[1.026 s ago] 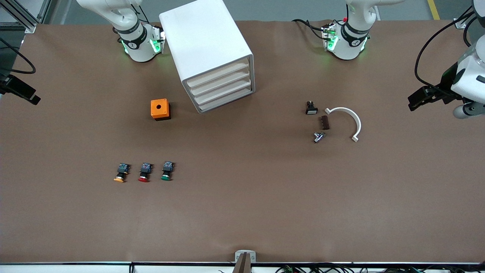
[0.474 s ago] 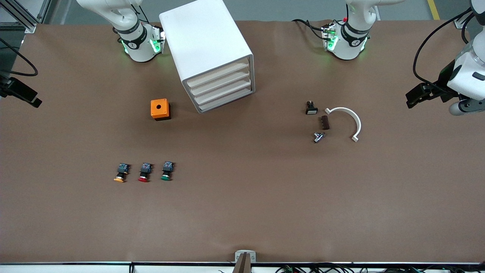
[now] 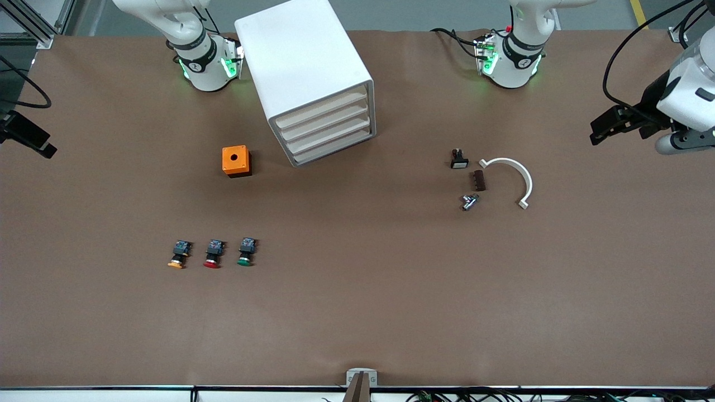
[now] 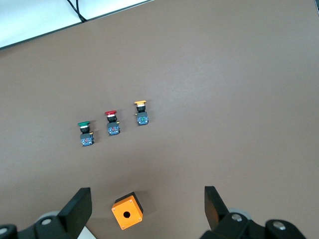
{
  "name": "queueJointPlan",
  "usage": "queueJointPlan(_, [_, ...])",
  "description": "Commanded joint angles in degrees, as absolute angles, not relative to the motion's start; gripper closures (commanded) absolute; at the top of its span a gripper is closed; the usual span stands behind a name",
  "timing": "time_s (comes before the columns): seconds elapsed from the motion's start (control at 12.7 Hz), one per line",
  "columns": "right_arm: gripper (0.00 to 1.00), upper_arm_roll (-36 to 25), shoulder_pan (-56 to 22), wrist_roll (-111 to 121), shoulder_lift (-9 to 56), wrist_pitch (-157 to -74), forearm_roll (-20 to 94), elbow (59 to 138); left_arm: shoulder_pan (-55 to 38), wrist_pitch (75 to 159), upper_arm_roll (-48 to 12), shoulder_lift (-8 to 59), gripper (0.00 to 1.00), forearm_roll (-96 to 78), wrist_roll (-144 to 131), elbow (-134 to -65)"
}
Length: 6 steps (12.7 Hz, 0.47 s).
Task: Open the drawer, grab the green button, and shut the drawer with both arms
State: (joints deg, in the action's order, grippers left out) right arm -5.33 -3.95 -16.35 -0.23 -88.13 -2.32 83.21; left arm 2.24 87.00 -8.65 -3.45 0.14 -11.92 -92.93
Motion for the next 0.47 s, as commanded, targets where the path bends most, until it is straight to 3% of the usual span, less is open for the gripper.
queueJointPlan(0.0, [0.0, -4.8, -3.3, -15.9, -0.3, -87.4, -1.8, 82.7, 2.7, 84.6, -9.5, -5.5, 0.0, -0.5, -8.5, -92.7])
queueJointPlan(0.39, [0.0, -4.6, -3.8, -16.5, -0.6, -87.5, -1.8, 82.3, 3.0, 83.9, -9.4, -6.4, 0.0, -0.4, -5.4, -92.8])
